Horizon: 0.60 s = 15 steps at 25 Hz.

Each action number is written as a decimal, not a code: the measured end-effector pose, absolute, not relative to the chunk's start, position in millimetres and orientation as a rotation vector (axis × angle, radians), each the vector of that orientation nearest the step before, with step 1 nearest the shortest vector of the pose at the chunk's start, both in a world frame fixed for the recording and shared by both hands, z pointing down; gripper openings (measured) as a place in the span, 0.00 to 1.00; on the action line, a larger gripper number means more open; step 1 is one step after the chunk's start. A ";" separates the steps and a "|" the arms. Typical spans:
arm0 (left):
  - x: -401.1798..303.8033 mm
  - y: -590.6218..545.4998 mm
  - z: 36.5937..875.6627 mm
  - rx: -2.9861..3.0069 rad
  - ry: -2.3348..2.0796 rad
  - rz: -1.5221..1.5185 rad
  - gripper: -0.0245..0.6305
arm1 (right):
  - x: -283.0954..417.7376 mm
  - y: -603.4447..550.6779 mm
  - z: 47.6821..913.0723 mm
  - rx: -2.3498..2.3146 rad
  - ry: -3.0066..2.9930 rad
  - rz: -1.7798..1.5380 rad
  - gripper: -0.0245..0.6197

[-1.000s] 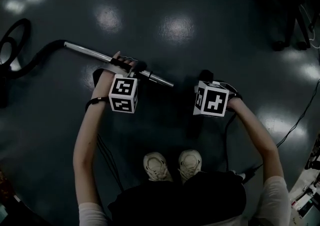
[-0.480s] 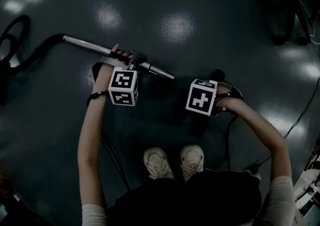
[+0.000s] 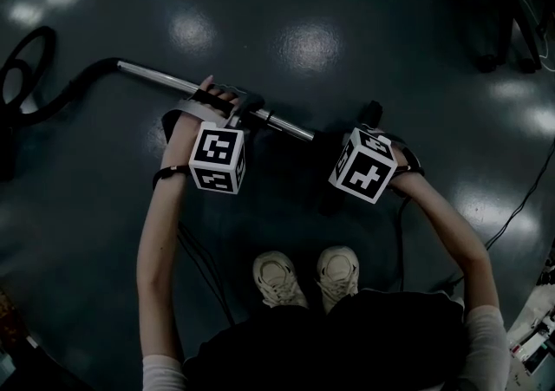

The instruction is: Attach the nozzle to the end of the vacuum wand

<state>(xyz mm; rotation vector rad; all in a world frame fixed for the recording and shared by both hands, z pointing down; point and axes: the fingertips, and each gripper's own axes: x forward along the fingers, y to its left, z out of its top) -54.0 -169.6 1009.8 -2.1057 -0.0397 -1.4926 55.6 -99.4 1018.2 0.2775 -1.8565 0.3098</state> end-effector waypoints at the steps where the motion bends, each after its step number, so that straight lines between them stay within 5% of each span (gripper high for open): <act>1: -53.1 -170.1 1006.6 -2.104 -0.033 -1.489 0.35 | 53.8 -100.2 1015.8 0.294 -1.884 0.304 0.34; 15: -49.2 -168.4 999.1 -2.087 -0.013 -1.472 0.35 | 50.2 -99.1 1000.5 0.385 -1.901 0.328 0.34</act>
